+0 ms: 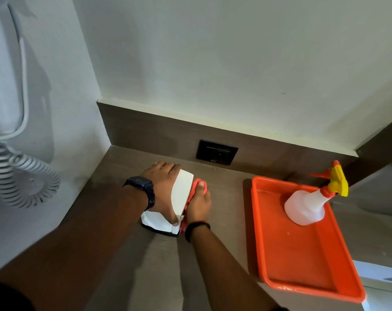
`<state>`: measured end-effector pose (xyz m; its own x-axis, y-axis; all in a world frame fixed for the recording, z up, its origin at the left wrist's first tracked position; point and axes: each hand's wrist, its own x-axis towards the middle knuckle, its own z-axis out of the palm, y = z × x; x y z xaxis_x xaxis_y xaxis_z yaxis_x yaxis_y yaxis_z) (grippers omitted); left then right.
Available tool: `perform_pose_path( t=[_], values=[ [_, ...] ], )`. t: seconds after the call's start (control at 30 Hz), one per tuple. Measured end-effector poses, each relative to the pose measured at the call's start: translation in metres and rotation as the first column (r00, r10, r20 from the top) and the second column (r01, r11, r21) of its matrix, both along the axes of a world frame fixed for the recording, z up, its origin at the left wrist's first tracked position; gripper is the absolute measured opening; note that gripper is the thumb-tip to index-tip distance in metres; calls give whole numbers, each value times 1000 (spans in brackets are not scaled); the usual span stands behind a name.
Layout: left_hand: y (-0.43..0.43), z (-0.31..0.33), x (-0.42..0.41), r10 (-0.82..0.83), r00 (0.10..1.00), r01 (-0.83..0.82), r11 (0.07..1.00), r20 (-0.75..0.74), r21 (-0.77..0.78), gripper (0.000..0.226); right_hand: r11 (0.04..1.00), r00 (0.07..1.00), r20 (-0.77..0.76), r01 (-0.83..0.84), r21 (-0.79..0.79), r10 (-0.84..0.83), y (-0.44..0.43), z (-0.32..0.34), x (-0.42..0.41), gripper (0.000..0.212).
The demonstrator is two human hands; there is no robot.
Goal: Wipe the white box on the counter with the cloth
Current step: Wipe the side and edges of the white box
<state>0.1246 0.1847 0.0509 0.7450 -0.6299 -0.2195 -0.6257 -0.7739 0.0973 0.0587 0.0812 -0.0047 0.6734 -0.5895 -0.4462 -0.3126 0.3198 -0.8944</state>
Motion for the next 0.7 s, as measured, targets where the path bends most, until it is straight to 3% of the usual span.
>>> perform_pose_path(
  t=[0.13,0.33,0.43,0.57,0.7],
  values=[
    [-2,1,0,-6,1000,6,1000,-23,7,137,998,997,22,70,4,-70,21,-6,-27,19],
    [-1,1,-1,-21,1000,21,1000,-9,4,127,992,995,101,-13,-126,26,4,13,0,28],
    [-1,3,0,-4,1000,4,1000,-25,17,131,999,999,35,-30,-29,31,-6,10,10,45],
    [-1,1,-1,-9,1000,9,1000,-18,-2,135,1000,1000,-8,19,7,-19,11,-2,-14,24],
    [1,-1,0,-5,1000,4,1000,-17,-28,135,998,998,58,38,-47,-35,25,1,-32,28]
  ],
)
